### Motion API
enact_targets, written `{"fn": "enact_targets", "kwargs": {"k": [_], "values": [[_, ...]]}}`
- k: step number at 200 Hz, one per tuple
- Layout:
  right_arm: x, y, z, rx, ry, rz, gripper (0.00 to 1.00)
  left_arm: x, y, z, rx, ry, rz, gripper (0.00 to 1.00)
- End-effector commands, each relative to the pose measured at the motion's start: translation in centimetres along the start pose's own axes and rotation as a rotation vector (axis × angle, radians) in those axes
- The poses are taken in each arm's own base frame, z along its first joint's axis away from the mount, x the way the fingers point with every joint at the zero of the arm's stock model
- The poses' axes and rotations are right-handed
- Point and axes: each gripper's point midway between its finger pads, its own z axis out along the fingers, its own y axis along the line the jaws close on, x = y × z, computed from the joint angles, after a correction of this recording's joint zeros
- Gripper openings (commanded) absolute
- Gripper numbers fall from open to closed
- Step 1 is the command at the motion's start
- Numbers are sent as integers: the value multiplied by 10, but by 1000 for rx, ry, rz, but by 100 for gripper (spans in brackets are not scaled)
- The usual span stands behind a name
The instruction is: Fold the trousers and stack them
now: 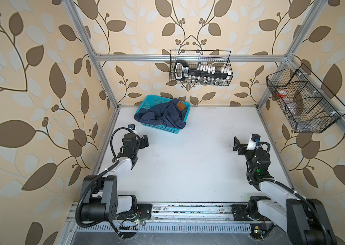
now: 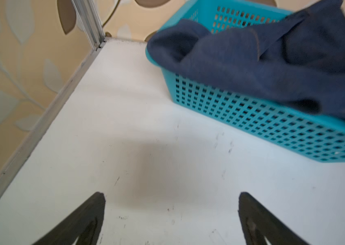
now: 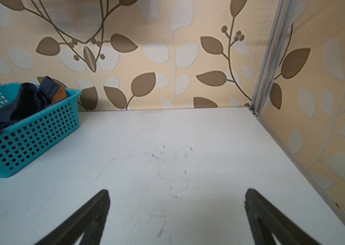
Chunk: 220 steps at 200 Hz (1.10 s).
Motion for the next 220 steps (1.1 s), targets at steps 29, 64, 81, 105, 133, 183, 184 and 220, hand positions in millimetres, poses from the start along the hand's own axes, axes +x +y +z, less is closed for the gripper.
{"fn": "enact_targets", "kwargs": {"k": [29, 64, 81, 105, 133, 183, 184, 220], "values": [[-27, 45, -16, -247, 79, -9, 100, -61, -25, -25, 91, 102, 44, 99], [-38, 98, -36, -470, 144, -14, 100, -91, -38, 6, 126, 245, 141, 99], [-43, 119, -43, -547, 181, -20, 100, -98, -55, 23, 204, 302, 147, 99], [-48, 144, -50, -648, 241, -29, 100, -104, -75, 54, 286, 347, 137, 99], [-55, 162, -52, -727, 286, -46, 100, -96, -101, 88, 356, 408, 172, 99], [-52, 166, -40, -737, 335, -89, 100, -73, -152, 132, 455, 450, 245, 99], [-52, 166, -40, -737, 335, -89, 100, -73, -153, 133, 457, 449, 248, 99], [-44, 159, -28, -727, 380, -74, 100, -54, -184, 148, 578, 422, 299, 99]]}}
